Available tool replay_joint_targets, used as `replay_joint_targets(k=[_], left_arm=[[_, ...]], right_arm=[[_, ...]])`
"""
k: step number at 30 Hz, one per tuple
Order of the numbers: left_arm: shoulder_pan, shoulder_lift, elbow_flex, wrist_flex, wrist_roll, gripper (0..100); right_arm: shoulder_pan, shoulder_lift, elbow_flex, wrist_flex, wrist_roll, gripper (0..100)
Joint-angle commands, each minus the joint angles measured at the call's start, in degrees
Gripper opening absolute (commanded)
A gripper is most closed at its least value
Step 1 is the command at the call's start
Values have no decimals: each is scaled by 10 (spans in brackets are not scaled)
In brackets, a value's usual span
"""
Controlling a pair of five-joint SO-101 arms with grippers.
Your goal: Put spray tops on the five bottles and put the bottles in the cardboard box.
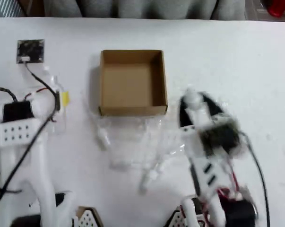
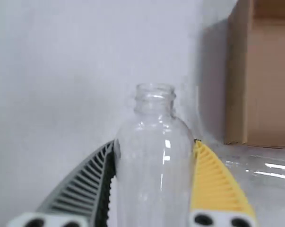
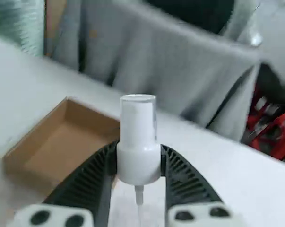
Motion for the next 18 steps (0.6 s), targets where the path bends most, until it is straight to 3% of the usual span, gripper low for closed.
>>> replay_joint_targets(k=[1,5,7,12,18], left_arm=[[65,-75,-6,-16,6,35],[120,-115,-6,-34,6,35],[131,-136,-6,-33,6,35],[134,-196,57,-75,6,35],[120,-310,189,-171,6,35]], right_arm=[[40,-20,-29,-70,-51,16],[-1,10,-29,-204,-246,16],[-34,40,-30,-290,-295,16],[-145,147,-104,-444,-276,16],[-219,320,-275,-450,-260,16]])
